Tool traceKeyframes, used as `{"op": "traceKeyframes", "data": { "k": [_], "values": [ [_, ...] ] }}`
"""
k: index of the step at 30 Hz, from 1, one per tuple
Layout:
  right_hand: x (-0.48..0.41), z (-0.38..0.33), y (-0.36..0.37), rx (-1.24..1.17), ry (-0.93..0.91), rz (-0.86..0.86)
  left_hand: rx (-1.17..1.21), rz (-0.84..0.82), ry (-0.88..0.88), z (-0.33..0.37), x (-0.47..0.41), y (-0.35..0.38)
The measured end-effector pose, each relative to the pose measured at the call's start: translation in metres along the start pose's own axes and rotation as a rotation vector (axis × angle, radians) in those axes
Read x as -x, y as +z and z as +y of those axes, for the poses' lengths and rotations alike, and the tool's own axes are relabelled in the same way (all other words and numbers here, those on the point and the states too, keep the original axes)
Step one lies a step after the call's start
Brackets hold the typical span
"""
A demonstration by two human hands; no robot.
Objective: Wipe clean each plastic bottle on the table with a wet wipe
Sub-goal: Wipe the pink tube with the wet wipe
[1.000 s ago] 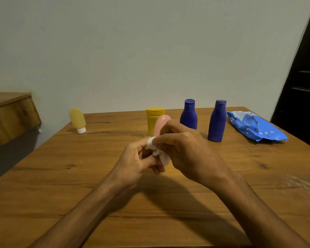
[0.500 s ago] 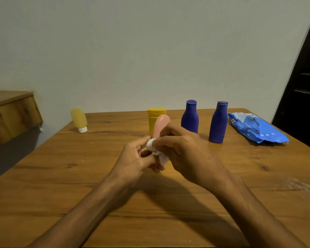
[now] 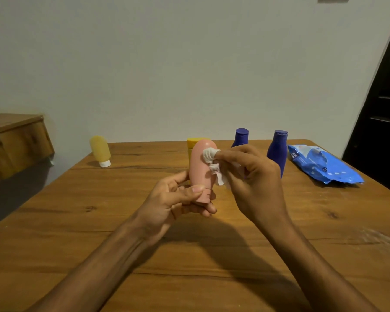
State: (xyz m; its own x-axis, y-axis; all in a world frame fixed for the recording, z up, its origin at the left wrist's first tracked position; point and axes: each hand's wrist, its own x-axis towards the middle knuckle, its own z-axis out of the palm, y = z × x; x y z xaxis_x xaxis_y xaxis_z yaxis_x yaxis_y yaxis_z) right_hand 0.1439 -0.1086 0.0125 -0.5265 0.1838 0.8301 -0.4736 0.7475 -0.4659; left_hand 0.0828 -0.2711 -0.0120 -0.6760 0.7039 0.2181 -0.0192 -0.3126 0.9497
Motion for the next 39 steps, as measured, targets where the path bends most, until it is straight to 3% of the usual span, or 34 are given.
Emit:
{"op": "traceKeyframes", "data": {
  "k": [4, 9, 18, 27, 31, 36, 39],
  "values": [
    [0.001, -0.002, 0.0, -0.044, 0.091, -0.104, 0.132, 0.022, 0.001, 0.002, 0.001, 0.001],
    [0.003, -0.007, -0.002, -0.095, 0.076, -0.24, 0.227, 0.055, 0.012, 0.003, 0.001, 0.0],
    [-0.002, 0.005, -0.002, -0.049, 0.116, -0.024, 0.119, -0.065, -0.062, 0.0, 0.005, 0.001],
    [0.003, -0.004, 0.002, -0.006, 0.066, -0.152, 0.01, 0.056, -0.048, -0.002, 0.002, 0.006],
    [0.009, -0.01, 0.007, 0.016, 0.036, -0.269, 0.131, 0.146, -0.022, -0.002, -0.001, 0.005],
    [0.001, -0.011, -0.002, -0.04, 0.135, -0.348, 0.397, 0.197, -0.054, -0.002, 0.0, 0.008],
    [-0.001, -0.007, -0.005, -0.092, 0.242, -0.2, 0.524, 0.192, -0.075, 0.004, 0.0, 0.01]
  ]
}}
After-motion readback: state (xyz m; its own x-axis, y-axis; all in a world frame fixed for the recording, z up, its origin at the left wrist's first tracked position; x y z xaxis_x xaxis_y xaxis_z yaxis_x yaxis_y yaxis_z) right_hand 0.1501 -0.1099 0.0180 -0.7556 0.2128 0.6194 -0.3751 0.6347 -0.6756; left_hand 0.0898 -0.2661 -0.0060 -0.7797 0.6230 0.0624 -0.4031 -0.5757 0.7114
